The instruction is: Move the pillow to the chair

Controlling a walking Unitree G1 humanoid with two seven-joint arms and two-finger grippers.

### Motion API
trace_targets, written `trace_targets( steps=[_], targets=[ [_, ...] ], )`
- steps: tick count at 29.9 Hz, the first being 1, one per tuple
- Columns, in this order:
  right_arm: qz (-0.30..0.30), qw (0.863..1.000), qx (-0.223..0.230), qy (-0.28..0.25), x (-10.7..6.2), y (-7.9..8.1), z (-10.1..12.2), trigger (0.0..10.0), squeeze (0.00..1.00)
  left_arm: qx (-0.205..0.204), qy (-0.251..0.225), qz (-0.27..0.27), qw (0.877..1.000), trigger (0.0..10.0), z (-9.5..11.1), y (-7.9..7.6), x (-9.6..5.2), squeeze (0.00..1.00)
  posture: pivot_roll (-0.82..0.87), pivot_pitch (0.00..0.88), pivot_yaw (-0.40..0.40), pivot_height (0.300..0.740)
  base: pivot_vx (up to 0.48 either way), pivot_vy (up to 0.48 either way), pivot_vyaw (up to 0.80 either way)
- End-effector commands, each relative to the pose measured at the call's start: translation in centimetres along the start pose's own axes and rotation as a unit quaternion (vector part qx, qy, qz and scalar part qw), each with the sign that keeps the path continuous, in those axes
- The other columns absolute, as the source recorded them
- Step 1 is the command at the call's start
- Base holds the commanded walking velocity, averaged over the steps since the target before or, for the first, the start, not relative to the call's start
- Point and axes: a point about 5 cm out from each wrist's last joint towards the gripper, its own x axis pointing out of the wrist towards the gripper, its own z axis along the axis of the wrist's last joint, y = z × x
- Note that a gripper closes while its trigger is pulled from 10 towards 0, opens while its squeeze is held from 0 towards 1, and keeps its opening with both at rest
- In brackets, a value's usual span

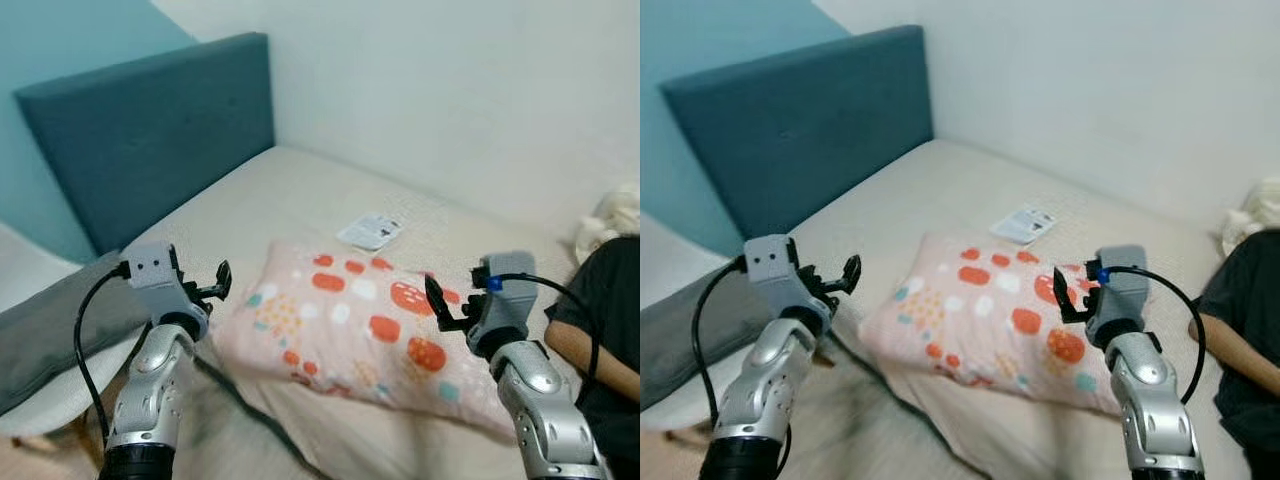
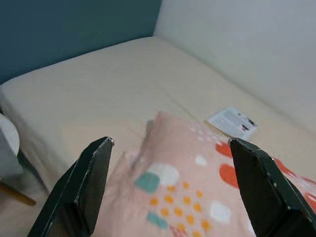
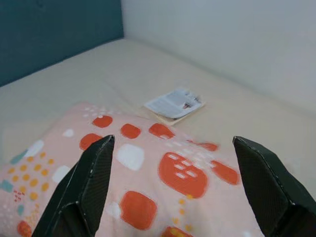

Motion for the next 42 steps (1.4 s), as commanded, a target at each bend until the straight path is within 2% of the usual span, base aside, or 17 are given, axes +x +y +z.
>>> trace_targets(
  steps=[1,15,17,18,19,20,21,22,35,42],
  targets=[
    [0.0,1.0,0.013,0.017,0.1,-0.1,-0.5,10.0,0.0,-0.009,0.003,0.004,1.0,10.0,-0.2,0.3,-0.1,0.0,-0.11,0.02,0.027,0.735,0.0,0.0,0.0],
    [-0.001,0.998,0.063,0.032,0.1,-0.3,-0.8,10.0,0.0,-0.001,0.0,0.004,1.0,10.0,-0.1,0.5,0.0,0.0,-0.12,0.022,0.031,0.7,0.0,0.0,0.0],
    [-0.005,0.996,0.076,0.044,0.1,-0.4,-0.9,10.0,0.0,0.025,-0.003,-0.002,1.0,10.0,0.2,0.4,0.1,0.0,-0.12,0.021,0.03,0.69,0.0,0.0,0.0],
    [-0.005,0.996,0.076,0.044,0.1,-0.4,-0.9,10.0,0.0,0.025,-0.003,-0.002,1.0,10.0,0.2,0.4,0.1,0.0,-0.12,0.021,0.03,0.69,0.0,0.0,0.0],
    [-0.011,0.996,0.08,0.047,0.0,-0.5,-0.9,10.0,0.0,0.049,-0.009,-0.007,0.999,10.0,0.4,0.5,0.2,0.0,-0.12,0.021,0.031,0.685,0.0,0.0,0.0],
    [-0.011,0.996,0.08,0.047,0.0,-0.5,-0.9,10.0,0.0,0.049,-0.009,-0.007,0.999,10.0,0.4,0.5,0.2,0.0,-0.12,0.021,0.031,0.685,0.0,0.0,0.0],
    [-0.042,0.993,0.1,0.052,0.0,-1.1,-1.0,10.0,0.0,0.084,-0.015,-0.016,0.996,10.0,0.9,0.9,0.6,0.0,-0.12,0.021,0.027,0.675,0.0,0.0,0.0],
    [-0.063,0.989,0.118,0.056,0.0,-1.6,-1.1,10.0,0.0,0.087,-0.013,-0.023,0.996,10.0,0.9,1.1,0.7,0.0,-0.12,0.021,0.027,0.67,0.0,0.0,0.0],
    [-0.095,0.979,0.163,0.083,0.0,-2.2,-1.3,10.0,0.0,0.08,-0.002,-0.044,0.996,10.0,0.5,0.8,0.6,0.0,-0.11,0.023,0.023,0.645,0.0,0.0,0.0],
    [-0.082,0.975,0.179,0.1,0.1,-1.0,-1.1,10.0,0.0,0.075,0.005,-0.048,0.996,10.0,0.3,1.0,0.7,0.0,-0.11,0.023,0.027,0.62,0.0,0.0,0.0]
  ],
)
